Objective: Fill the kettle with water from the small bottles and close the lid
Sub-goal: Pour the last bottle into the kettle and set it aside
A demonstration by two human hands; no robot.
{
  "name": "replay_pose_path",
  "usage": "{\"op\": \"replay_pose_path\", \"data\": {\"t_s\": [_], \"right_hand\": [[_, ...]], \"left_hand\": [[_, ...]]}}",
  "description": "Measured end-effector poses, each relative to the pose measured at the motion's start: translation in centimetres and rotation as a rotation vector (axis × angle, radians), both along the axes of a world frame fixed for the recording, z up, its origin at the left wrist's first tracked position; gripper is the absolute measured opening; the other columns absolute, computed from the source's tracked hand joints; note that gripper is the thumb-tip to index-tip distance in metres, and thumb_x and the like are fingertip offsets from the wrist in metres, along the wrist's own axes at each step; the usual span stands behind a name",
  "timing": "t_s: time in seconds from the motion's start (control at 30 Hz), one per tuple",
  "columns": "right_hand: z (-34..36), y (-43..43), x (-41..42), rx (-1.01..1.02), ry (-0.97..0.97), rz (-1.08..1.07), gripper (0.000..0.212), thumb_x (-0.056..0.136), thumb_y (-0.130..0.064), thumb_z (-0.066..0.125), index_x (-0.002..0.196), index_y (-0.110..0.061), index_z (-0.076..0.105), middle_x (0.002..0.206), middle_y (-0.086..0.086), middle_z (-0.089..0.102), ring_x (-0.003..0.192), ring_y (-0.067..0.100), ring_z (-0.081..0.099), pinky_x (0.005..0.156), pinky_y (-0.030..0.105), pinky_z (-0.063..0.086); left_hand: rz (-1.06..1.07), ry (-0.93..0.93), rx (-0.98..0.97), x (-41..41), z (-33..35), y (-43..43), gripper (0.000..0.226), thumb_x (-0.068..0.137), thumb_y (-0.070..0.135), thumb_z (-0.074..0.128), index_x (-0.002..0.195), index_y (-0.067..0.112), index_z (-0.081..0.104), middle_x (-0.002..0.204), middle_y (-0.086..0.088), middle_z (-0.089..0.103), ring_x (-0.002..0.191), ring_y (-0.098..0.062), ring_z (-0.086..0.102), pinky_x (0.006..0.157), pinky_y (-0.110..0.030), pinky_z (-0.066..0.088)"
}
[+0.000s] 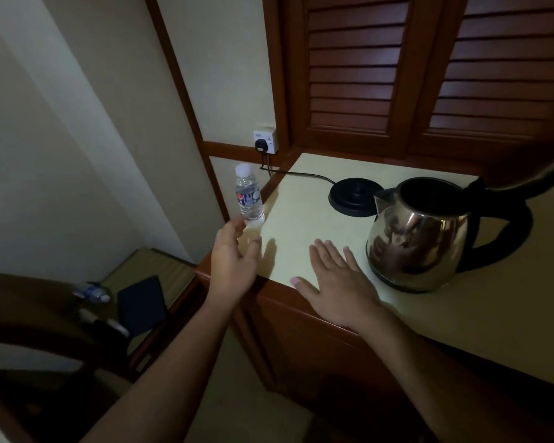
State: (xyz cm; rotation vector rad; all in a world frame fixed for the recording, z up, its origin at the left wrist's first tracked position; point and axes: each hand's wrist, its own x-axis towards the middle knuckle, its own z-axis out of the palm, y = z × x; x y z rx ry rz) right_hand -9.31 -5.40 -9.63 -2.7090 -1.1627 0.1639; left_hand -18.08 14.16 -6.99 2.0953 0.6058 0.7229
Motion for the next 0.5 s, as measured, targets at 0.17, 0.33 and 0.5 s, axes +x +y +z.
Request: {"op": "replay_pose_path", "data": {"t_s": [0.17,0.33,0.5], "right_hand": [[-0.2,0.1,0.0,-0.052,-0.034,-0.001,0.088,0.094,-0.076,-0.002,0.161,-0.019,-0.01,0.168,-0.003,-0.016,0.154,0.013,-0.02,0.125,0.047,-0.009],[-0.2,0.2,0.1,-0.036,-0.043,-0.013,0.089,0.093,-0.077,-0.002,0.161,-0.02,-0.008,0.169,-0.005,-0.014,0.154,0.012,-0.019,0.125,0.047,-0.007],[0.0,0.1,0.0,0.002,-0.015,-0.021,0.09,0.093,-0.078,0.0,0.162,-0.021,-0.003,0.169,-0.005,-0.01,0.154,0.011,-0.017,0.126,0.044,-0.007]], "left_hand": [[-0.005,0.039,-0.158,3.5,0.5,2.5,0.09,0.093,0.043,0.075,0.163,0.028,0.022,0.168,0.0,0.033,0.151,-0.02,0.04,0.123,-0.047,0.038],[-0.071,0.007,-0.236,6.4,1.1,3.5,0.083,0.091,0.035,0.08,0.155,0.031,0.028,0.149,0.005,0.054,0.134,-0.016,0.057,0.113,-0.041,0.047],[-0.053,-0.009,-0.241,7.8,1.3,3.3,0.064,0.097,0.028,0.074,0.15,0.025,0.038,0.134,0.007,0.06,0.12,-0.016,0.061,0.104,-0.038,0.05]]}}
